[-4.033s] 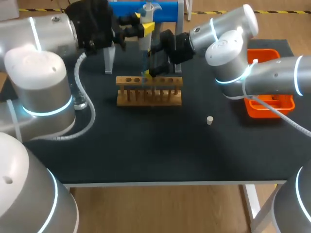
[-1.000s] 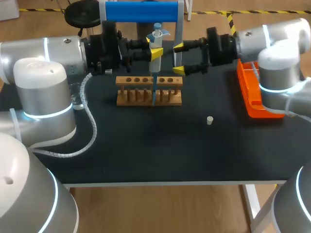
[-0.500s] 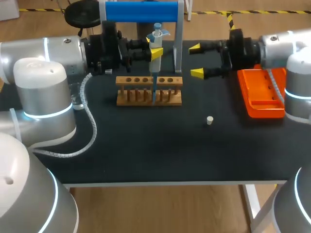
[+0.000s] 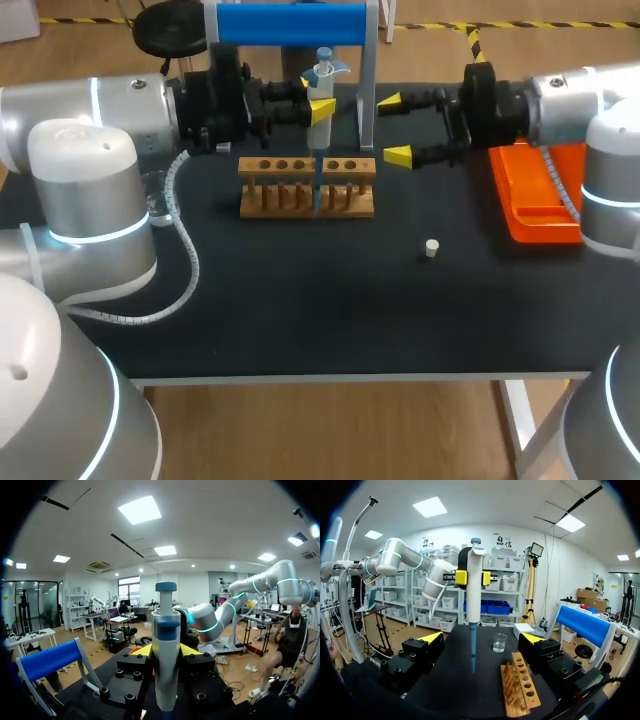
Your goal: Invert the test tube, pick up the pipette, mount the tip to pipette, aspirate from beaker and dispense into the tube, eject the tip, return the pipette, and cap with the stopper.
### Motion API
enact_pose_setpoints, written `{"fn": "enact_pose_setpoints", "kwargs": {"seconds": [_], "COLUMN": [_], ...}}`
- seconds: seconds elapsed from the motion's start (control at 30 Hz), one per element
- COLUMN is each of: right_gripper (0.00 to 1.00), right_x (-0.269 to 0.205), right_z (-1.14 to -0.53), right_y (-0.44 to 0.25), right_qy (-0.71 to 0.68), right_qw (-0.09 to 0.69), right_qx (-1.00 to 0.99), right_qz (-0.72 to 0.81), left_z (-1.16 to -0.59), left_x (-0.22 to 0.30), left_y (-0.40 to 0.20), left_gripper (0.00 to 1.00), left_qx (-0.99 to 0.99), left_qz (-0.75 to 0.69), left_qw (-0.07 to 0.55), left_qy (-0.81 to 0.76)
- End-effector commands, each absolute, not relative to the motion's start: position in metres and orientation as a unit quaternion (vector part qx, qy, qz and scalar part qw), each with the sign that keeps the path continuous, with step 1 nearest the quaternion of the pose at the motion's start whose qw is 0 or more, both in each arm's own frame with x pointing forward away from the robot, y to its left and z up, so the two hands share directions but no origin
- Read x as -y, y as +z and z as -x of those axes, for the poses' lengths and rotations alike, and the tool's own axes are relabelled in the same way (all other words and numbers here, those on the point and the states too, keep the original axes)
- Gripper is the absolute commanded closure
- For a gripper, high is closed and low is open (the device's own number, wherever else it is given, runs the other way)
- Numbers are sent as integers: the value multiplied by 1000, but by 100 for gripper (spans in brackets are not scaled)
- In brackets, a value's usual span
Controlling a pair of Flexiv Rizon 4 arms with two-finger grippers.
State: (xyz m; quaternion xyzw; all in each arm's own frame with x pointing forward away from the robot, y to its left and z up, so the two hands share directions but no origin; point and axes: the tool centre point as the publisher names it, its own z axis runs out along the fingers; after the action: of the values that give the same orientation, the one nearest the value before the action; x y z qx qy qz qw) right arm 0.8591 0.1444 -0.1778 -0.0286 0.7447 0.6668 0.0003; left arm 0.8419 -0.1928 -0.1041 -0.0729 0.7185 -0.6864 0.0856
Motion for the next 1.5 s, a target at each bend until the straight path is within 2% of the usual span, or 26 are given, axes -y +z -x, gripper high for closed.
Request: {"fn": "enact_pose_setpoints", "kwargs": {"seconds": [0.03,1.5], "right_gripper": [0,0], "right_x": [-156,-232], "right_z": [-863,-844], "right_y": [-175,-151], "right_qy": [674,709], "right_qw": [-8,-43], "right_qx": [-738,-702], "right_qz": [32,48], "left_z": [-842,-842], "left_x": [194,194], "left_y": [-104,-104], "left_gripper": [100,100], "left_qx": [-718,-718], "left_qz": [73,73], "left_qw": [87,87], "left_qy": [-687,-687]}}
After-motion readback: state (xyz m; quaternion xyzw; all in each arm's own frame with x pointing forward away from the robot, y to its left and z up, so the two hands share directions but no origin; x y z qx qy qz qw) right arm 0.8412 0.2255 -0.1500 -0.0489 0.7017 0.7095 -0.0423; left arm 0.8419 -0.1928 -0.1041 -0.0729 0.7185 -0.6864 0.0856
